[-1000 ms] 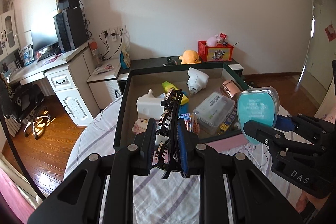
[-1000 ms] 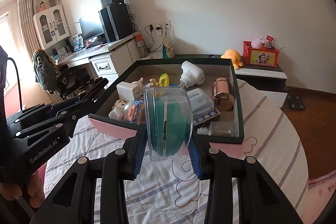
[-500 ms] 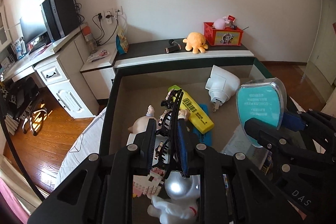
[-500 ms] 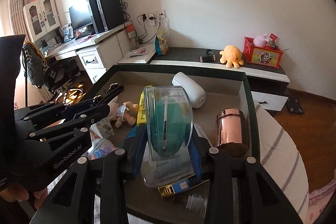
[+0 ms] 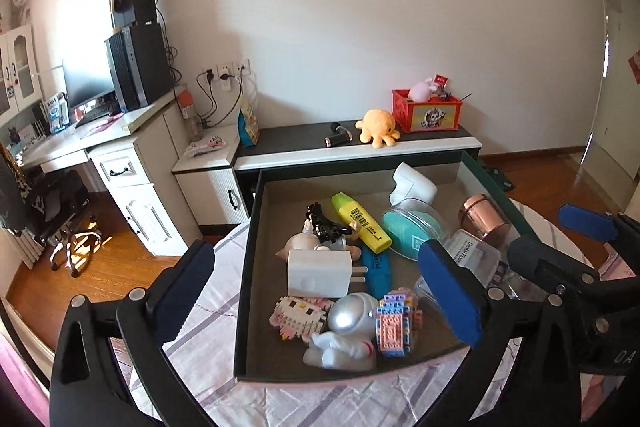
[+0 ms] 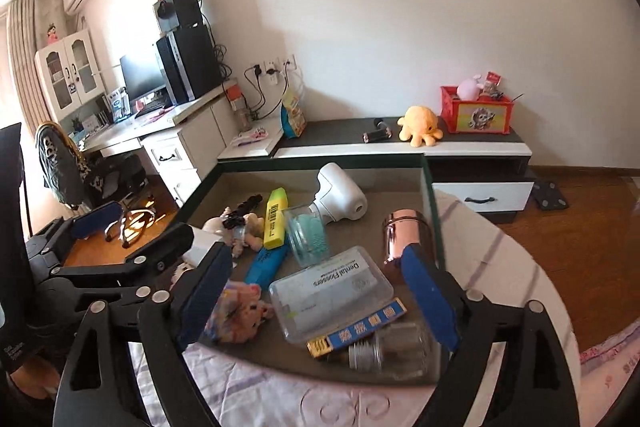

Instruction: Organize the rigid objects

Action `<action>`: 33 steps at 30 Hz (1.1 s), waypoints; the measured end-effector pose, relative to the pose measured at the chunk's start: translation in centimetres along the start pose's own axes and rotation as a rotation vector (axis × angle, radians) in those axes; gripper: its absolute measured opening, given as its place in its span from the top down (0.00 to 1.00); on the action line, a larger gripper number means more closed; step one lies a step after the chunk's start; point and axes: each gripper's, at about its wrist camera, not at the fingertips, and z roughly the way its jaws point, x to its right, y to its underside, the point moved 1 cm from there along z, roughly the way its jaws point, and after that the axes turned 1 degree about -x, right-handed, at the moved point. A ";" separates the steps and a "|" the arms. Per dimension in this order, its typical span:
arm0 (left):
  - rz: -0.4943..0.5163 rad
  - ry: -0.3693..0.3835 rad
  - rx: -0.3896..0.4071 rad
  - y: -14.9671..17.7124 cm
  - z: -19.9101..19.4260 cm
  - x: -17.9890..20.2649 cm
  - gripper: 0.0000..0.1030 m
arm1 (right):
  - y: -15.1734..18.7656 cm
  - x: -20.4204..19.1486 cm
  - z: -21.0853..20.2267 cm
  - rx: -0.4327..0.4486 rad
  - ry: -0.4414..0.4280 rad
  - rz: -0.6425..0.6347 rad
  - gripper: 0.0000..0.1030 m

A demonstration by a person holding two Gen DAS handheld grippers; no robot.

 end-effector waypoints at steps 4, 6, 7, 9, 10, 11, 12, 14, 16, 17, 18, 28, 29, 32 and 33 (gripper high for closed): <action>-0.028 -0.001 0.043 1.1 -5.1 -0.1 0.00 | 1.1 -1.5 -5.4 0.073 -0.002 -0.014 0.00; -0.036 0.000 0.070 1.6 -7.8 -0.2 0.00 | 1.6 -2.2 -7.4 0.086 -0.015 -0.017 0.00; -0.037 -0.005 0.087 2.0 -9.2 -0.1 0.00 | 2.0 -2.6 -8.6 0.101 -0.007 -0.018 0.00; -0.029 -0.012 0.117 2.8 -12.0 0.0 0.00 | 2.7 -3.2 -10.9 0.114 0.011 -0.024 0.00; -0.026 -0.011 0.124 3.2 -13.3 0.2 0.00 | 3.2 -3.7 -12.0 0.121 0.007 -0.027 0.00; -0.031 -0.007 0.139 3.6 -14.7 0.2 0.00 | 3.6 -4.1 -13.2 0.129 0.012 -0.030 0.00; -0.037 -0.005 0.148 3.9 -15.8 0.5 0.00 | 4.0 -4.5 -14.3 0.140 0.020 -0.034 0.00; -0.047 -0.017 0.155 4.7 -18.0 0.5 0.00 | 4.9 -5.1 -16.5 0.157 0.029 -0.042 0.00; -0.055 -0.010 0.163 5.4 -20.0 0.5 0.00 | 5.6 -5.6 -18.5 0.167 0.027 -0.038 0.00; -0.062 -0.008 0.169 5.8 -21.1 0.4 0.00 | 6.0 -5.9 -19.5 0.176 0.033 -0.043 0.00; -0.063 -0.012 0.173 6.1 -22.1 0.5 0.00 | 6.3 -6.2 -20.5 0.192 0.037 -0.048 0.00; -0.060 -0.053 0.282 8.6 -31.6 0.9 0.00 | 9.2 -9.1 -29.3 0.285 0.063 -0.078 0.00; -0.063 -0.054 0.293 8.8 -32.6 1.0 0.00 | 9.5 -9.3 -30.2 0.298 0.063 -0.080 0.00; -0.075 -0.055 0.321 9.5 -35.2 0.9 0.00 | 10.2 -10.1 -32.5 0.323 0.064 -0.090 0.00; -0.075 -0.057 0.327 9.7 -36.0 0.9 0.00 | 10.4 -10.3 -33.2 0.329 0.066 -0.092 0.00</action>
